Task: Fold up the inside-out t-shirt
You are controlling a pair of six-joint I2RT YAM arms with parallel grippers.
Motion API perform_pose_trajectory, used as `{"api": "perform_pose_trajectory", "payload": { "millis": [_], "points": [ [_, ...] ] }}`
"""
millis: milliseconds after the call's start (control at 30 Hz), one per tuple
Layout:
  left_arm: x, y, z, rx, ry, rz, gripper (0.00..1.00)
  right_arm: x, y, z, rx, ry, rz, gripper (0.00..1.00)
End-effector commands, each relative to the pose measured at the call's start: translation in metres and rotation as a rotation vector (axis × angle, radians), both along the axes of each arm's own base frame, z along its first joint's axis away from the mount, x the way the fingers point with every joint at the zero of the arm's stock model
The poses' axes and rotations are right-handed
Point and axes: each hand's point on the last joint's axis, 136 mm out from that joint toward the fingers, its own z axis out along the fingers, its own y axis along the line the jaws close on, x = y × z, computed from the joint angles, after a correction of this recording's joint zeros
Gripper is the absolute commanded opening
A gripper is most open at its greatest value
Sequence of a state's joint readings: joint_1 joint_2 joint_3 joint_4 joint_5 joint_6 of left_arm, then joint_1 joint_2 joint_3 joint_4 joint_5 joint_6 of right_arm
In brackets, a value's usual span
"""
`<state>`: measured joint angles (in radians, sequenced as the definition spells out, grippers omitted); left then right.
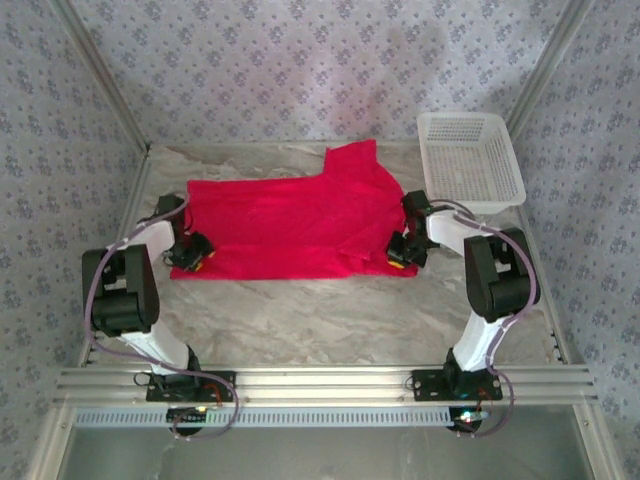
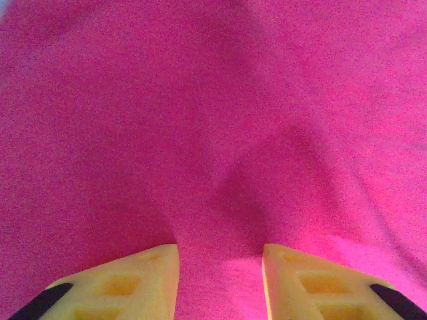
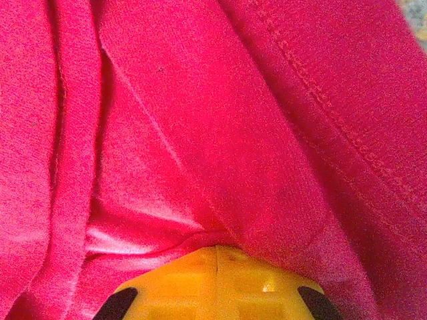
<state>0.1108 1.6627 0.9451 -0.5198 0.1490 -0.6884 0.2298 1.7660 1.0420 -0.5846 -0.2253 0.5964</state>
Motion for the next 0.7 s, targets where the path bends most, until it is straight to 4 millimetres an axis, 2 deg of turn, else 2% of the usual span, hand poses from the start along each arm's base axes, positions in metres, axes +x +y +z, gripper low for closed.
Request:
{"api": "perform_pose_trajectory", "payload": {
  "millis": [0,67,267,367,433,533,600,667],
  "points": [
    [-0.019,0.021,-0.020,0.029,0.080,0.024,0.37,-0.044,-0.024,-0.019,-0.140,0.142,-0.011,0.00],
    [-0.027,0.030,-0.027,0.025,0.110,0.046,0.37,-0.054,-0.036,-0.014,-0.232,0.154,0.009,0.00],
    [-0.047,0.047,-0.033,0.057,0.154,0.059,0.36,-0.096,-0.059,-0.012,-0.293,0.215,0.013,0.00],
    [-0.048,0.046,-0.029,0.055,0.141,0.060,0.36,-0.092,-0.062,-0.007,-0.307,0.178,0.011,0.00],
    [-0.043,0.037,-0.021,0.028,0.114,0.048,0.35,-0.084,-0.052,0.003,-0.297,0.146,0.039,0.00],
    [-0.033,0.014,-0.001,0.040,0.066,-0.023,0.36,-0.070,-0.025,0.028,-0.263,0.058,0.097,0.00],
    [-0.028,0.001,0.015,0.068,0.034,-0.077,0.37,-0.065,-0.010,0.042,-0.239,0.004,0.128,0.05],
    [-0.024,-0.007,0.029,0.113,0.012,-0.115,0.37,-0.063,0.004,0.054,-0.221,-0.039,0.155,0.15]
  ]
}}
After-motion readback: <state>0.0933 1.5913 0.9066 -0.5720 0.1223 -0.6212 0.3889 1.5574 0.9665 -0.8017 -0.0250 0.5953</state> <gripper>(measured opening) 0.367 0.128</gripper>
